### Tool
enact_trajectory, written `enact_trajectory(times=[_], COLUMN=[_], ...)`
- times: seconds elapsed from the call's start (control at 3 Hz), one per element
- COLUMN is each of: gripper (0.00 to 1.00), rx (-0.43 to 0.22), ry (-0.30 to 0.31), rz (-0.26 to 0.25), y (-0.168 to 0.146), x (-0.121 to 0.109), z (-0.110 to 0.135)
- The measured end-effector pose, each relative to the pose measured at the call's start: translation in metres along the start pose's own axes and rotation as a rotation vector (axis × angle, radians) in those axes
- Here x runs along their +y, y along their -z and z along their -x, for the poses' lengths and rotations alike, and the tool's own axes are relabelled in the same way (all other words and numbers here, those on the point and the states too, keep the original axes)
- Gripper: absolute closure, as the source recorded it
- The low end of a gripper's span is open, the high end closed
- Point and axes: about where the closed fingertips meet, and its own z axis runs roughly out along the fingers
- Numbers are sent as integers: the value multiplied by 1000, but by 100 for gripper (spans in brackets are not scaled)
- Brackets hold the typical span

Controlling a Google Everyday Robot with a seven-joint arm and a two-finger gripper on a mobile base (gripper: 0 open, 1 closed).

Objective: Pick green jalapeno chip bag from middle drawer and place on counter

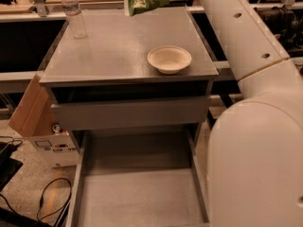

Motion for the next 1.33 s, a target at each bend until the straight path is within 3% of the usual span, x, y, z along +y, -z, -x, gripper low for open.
enact_trajectory(times=[0.33, 0.67, 1.0, 1.33], gripper=[100, 100, 86, 63], rx=[-14, -21, 33, 37], ry=[-18, -42, -67, -69], rz=[-58, -88, -108, -108], y=[-30, -66, -106, -111], x=[-27, -40, -38, -39], z=[-5, -18, -43, -47])
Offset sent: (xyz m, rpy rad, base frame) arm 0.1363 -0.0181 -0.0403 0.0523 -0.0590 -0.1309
